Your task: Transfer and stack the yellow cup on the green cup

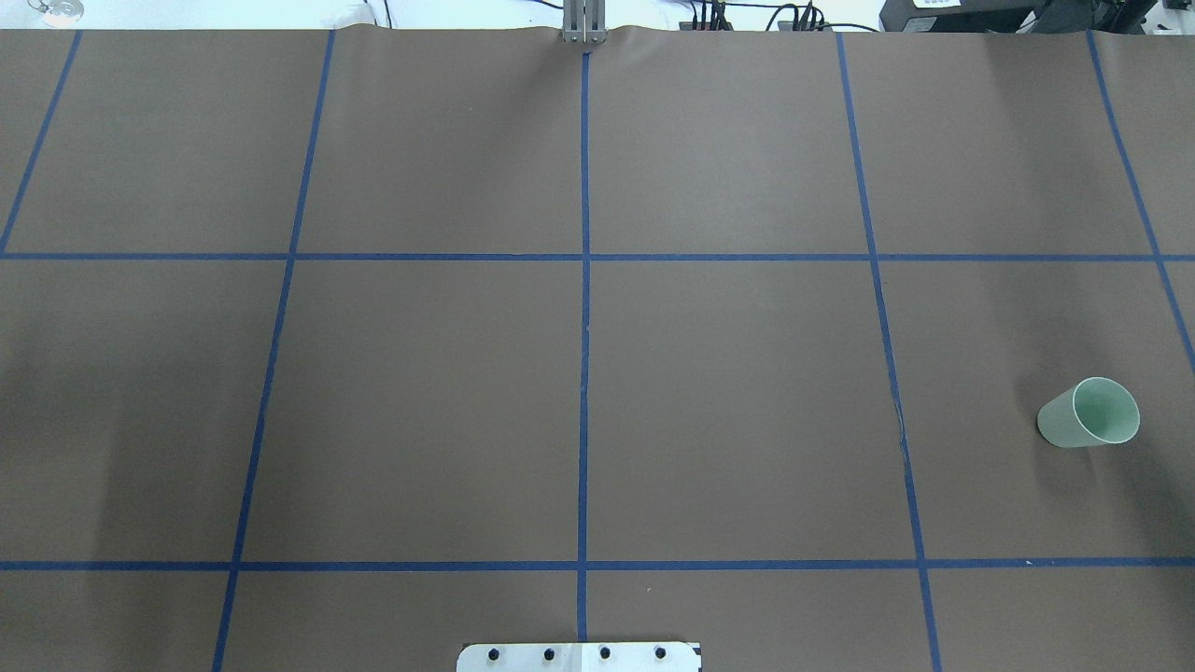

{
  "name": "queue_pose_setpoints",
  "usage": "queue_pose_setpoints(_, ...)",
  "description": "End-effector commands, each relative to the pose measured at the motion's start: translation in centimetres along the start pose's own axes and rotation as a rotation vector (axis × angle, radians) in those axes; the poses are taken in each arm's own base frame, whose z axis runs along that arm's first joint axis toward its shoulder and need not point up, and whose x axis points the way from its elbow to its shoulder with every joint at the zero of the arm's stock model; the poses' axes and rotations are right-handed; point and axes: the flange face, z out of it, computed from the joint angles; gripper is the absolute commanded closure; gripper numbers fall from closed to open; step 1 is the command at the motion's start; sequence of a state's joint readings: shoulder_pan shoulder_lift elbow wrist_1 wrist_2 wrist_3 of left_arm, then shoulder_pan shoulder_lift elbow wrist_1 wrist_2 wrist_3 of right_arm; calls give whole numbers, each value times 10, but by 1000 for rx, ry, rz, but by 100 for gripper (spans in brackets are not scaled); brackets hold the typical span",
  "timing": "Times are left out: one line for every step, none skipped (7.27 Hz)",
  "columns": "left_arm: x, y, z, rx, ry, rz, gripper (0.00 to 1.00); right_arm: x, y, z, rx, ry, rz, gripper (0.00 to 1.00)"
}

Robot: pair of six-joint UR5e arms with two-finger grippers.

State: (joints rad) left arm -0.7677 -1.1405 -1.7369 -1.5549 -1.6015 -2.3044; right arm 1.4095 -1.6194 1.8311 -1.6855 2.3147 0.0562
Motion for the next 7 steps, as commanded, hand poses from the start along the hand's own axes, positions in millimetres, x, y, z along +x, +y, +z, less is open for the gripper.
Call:
queue_pose_setpoints(-35, -5, 16, 97, -101, -130, 3, -19, -2, -2, 4, -3, -41, 0)
queue_pose_setpoints(-47, 17, 14, 80, -153, -164, 3, -20, -2, -2, 5, -3, -41, 0)
queue_pose_setpoints(-66, 42, 13, 96, -206, -196, 3, -22, -2, 0, 0, -4, -44, 0)
queue_pose_setpoints(-77, 54, 14, 106, -235, -207, 3, -26, -3, 3, -7, -2, -53, 0)
queue_pose_setpoints(-81, 60, 14, 121, -227, -244, 3, -29, -5, 2, -3, -2, -59, 0)
queue_pose_setpoints(-89, 61, 20, 141, -239, -258, 3, -31, -6, 3, -5, -3, -64, 0)
queue_pose_setpoints(-99, 61, 25, 156, -270, -275, 3, -35, -9, 2, -2, -4, -72, 0)
